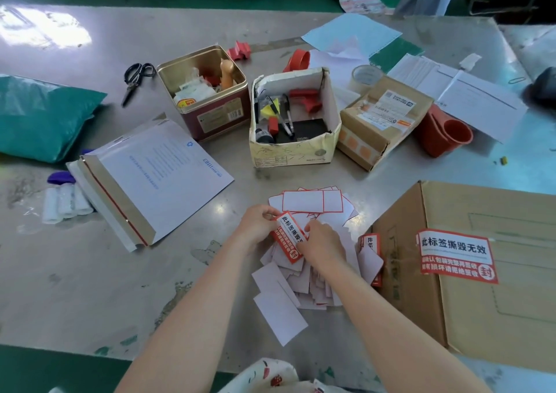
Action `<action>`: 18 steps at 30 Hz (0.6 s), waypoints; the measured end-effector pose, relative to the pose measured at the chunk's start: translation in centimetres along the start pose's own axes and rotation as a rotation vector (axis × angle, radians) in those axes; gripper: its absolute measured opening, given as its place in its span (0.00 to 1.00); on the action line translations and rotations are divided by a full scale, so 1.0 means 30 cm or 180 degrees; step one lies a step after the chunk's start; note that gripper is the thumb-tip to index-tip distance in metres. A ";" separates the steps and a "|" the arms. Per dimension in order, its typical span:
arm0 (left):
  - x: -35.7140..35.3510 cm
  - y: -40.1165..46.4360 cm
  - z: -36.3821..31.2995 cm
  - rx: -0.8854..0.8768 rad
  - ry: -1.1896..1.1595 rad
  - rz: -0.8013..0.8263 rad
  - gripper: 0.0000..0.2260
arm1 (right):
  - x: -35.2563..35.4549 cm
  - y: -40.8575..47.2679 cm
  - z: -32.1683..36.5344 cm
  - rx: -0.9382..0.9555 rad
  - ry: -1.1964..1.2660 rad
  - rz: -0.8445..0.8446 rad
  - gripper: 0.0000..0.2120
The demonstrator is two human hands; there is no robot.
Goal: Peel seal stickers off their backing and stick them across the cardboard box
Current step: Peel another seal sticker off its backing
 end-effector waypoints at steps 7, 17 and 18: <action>0.009 -0.052 -0.074 0.0093 -0.0818 -0.0058 0.11 | 0.065 -0.018 -0.031 -0.0317 0.0717 0.0086 0.16; 0.029 -0.200 -0.222 -0.0146 -0.1767 -0.0254 0.08 | 0.330 -0.090 0.013 -0.1029 0.3401 -0.0121 0.15; 0.032 -0.222 -0.239 -0.0198 -0.1803 -0.0284 0.07 | 0.354 -0.099 0.012 -0.1032 0.3571 -0.0080 0.15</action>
Point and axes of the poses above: each hand's wrist, its own y-axis towards the middle knuckle, its own x-axis out of the back of the hand, z = x × y, the point moved 8 cm from there along y, towards the middle knuckle, and after that the axes turned 14 degrees about -z, right-handed, at the moved point
